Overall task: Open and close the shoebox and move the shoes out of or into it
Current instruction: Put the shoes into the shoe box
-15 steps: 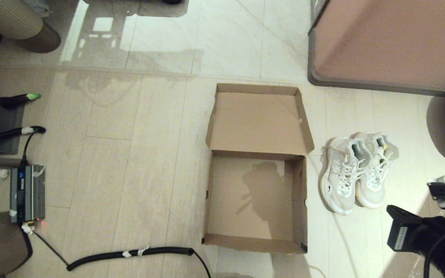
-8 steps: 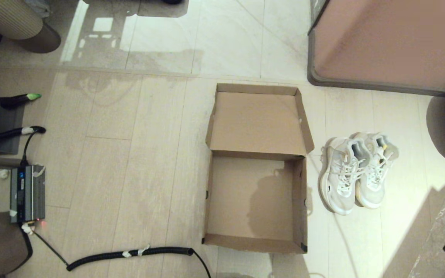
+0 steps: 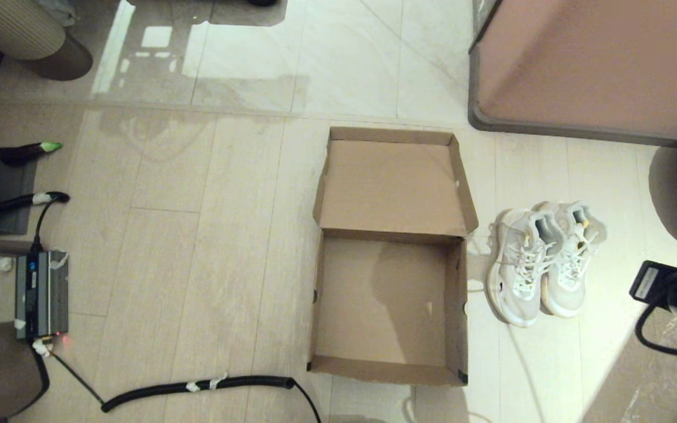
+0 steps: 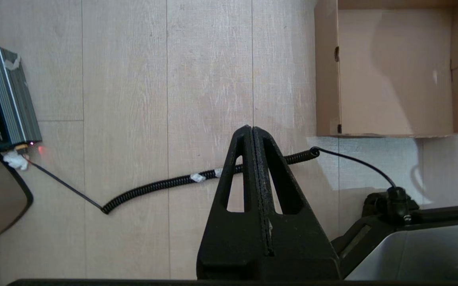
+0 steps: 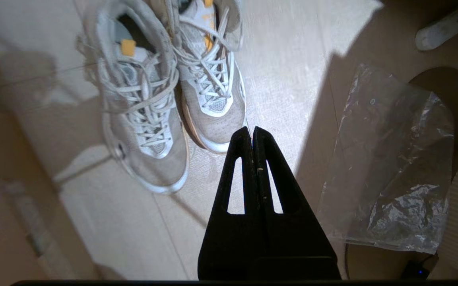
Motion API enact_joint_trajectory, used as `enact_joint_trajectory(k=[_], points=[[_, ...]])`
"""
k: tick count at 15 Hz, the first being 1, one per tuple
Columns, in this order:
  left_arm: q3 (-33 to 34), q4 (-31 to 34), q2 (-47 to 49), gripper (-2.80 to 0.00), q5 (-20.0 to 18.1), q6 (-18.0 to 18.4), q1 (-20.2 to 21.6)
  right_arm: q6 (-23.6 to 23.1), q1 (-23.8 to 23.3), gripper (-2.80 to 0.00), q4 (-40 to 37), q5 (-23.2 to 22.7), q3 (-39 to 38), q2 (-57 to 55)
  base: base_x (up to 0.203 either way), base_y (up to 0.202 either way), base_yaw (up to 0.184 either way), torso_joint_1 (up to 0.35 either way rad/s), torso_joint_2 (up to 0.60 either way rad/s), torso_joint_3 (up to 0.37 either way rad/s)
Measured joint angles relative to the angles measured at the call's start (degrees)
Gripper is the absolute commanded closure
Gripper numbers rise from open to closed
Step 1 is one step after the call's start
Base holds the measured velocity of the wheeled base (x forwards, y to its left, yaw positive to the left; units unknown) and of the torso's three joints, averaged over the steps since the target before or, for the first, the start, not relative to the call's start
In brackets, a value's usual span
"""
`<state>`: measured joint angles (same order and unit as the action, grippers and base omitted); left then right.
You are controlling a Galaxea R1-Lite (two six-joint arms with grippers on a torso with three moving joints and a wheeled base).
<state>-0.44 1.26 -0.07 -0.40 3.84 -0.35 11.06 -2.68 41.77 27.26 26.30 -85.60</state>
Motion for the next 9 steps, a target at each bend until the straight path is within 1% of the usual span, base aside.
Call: enact_joint_trajectory(k=[2, 5, 6, 7, 8, 9], points=[[0.0, 0.01, 0.0, 0.0, -0.01, -0.34, 0.0, -2.84, -5.16, 0.0, -0.02, -7.63, 4.93, -8.41, 0.0, 0.0, 0.0, 0.0, 0.0, 0.0], [0.0, 0.01, 0.0, 0.0, 0.0, -0.34, 0.0, -8.88, -11.86, 0.0, 0.02, -24.22, 11.65, -18.52, 0.0, 0.0, 0.0, 0.0, 0.0, 0.0], [0.0, 0.01, 0.0, 0.0, -0.01, -0.34, 0.0, -11.18, -13.37, 0.0, -0.01, -28.36, 14.32, -21.42, 0.0, 0.0, 0.0, 0.0, 0.0, 0.0], [0.0, 0.01, 0.0, 0.0, -0.01, -0.36, 0.0, -13.45, -14.35, 0.0, -0.3, -30.85, 16.81, -23.92, 0.0, 0.0, 0.0, 0.0, 0.0, 0.0], [0.0, 0.03, 0.0, 0.0, -0.01, -0.34, 0.0, -15.09, -14.73, -2.8, -1.22, -31.59, 18.59, -25.52, 0.0, 0.0, 0.0, 0.0, 0.0, 0.0], [0.0, 0.03, 0.0, 0.0, -0.02, -0.35, 0.0, -16.6, -14.87, -2.8, -3.35, -31.8, 20.1, -26.69, 0.0, 0.0, 0.0, 0.0, 0.0, 0.0]])
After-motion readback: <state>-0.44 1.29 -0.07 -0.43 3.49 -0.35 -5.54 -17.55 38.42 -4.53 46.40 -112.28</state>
